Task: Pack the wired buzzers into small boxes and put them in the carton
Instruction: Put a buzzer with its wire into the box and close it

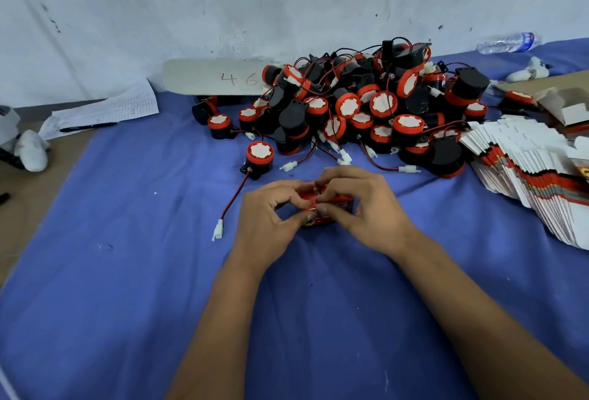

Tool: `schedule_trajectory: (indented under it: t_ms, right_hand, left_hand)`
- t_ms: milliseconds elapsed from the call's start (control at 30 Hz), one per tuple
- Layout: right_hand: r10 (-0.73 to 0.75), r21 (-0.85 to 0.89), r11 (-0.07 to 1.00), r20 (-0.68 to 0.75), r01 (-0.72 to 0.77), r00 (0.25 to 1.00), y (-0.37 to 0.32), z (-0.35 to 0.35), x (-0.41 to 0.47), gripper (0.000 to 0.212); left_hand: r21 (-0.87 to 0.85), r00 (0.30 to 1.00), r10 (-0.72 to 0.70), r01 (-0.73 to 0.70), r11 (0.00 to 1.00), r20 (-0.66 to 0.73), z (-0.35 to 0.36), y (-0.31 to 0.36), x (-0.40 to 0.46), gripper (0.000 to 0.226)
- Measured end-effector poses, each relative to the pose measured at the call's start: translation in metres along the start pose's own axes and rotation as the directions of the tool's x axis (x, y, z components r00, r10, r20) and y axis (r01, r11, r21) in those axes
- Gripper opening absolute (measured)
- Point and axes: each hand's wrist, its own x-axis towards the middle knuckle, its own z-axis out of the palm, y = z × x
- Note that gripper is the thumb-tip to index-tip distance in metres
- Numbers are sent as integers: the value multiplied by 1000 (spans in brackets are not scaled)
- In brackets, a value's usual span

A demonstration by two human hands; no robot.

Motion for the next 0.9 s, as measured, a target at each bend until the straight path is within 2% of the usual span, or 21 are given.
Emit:
schedule_trajectory:
  t_ms: [133,233,467,700,767,900]
  right_hand:
    - [1,26,1000,51,-3,999,2,-4,-3,7]
    - [9,46,999,68,-12,998,3,-7,-5,15]
    - [-73,-13,997,6,73,997,3,0,-9,11]
    - [-47,-34,998,-50,45,998,3,10,-19,22]
    - [-33,-30,999,-33,32,999,2,8,-20,23]
    - [16,-2,1000,100,-16,995,3,-5,-18,30]
  left_hand:
    - [40,998,66,-67,997,11,1,3,0,12]
    - [91,996,91,-92,992,13,3,4,0,16]
    - [159,993,119,-115,981,-12,4,4,0,18]
    - [263,976,218,-209,942,-5,8,4,-3,22]
    - [275,977,212,-202,940,-4,8,3,-5,21]
    - [215,994,103,-93,972,-35,12,7,-1,17]
